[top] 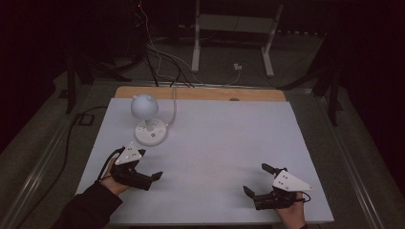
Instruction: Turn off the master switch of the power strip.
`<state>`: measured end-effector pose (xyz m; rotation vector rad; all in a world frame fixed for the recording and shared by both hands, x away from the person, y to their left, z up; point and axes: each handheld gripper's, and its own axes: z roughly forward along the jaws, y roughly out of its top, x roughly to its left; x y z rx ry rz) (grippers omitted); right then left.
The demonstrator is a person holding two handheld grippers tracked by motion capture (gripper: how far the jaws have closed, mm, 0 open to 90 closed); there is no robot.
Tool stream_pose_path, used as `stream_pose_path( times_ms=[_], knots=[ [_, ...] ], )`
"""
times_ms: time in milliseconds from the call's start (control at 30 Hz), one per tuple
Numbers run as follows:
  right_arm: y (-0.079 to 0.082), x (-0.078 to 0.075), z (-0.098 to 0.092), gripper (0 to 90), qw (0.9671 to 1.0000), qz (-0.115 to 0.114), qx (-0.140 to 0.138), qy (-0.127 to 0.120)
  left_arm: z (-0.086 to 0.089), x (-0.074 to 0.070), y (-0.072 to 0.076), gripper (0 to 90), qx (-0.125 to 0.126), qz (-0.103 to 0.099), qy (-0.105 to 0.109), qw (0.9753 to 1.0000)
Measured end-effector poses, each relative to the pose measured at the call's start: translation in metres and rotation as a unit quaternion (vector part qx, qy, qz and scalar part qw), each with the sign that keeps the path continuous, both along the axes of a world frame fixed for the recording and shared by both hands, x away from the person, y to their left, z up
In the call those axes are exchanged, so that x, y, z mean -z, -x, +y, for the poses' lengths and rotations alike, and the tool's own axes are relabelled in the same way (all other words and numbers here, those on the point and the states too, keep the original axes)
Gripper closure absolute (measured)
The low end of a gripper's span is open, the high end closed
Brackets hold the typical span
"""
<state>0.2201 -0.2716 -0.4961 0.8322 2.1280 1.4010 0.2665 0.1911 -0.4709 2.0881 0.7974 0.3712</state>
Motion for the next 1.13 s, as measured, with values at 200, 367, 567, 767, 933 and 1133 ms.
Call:
stream_pose_path(
  times_ms=[200, 367, 567, 767, 933, 1133],
  knots=[
    [0.0, 0.0, 0.0, 0.0, 1.0, -0.001, 0.001, 0.0, 0.009, 0.013, 0.005, 0.4, -0.001, 0.005, -0.022, 0.9997],
    [0.0, 0.0, 0.0, 0.0, 1.0, 0.001, 0.001, 0.001, 0.019, 0.019, 0.01, 0.4, -0.013, -0.001, -0.009, 0.9999],
    [0.0, 0.0, 0.0, 0.0, 1.0, 0.0, 0.0, 0.001, 0.029, 0.029, 0.019, 0.4, -0.027, -0.009, -0.008, 0.9996],
    [0.001, 0.0, 0.0, 0.0, 1.0, 0.001, -0.001, 0.002, 0.038, 0.035, 0.028, 0.4, -0.045, -0.013, -0.016, 0.9988],
    [0.001, 0.0, 0.0, 0.0, 1.0, 0.001, -0.003, 0.003, 0.038, 0.039, 0.03, 0.4, -0.045, -0.012, -0.021, 0.9987],
    [0.0, 0.0, 0.001, 0.0, 1.0, 0.002, -0.004, 0.002, 0.035, 0.042, 0.026, 0.4, -0.042, -0.008, -0.015, 0.999]
  ],
)
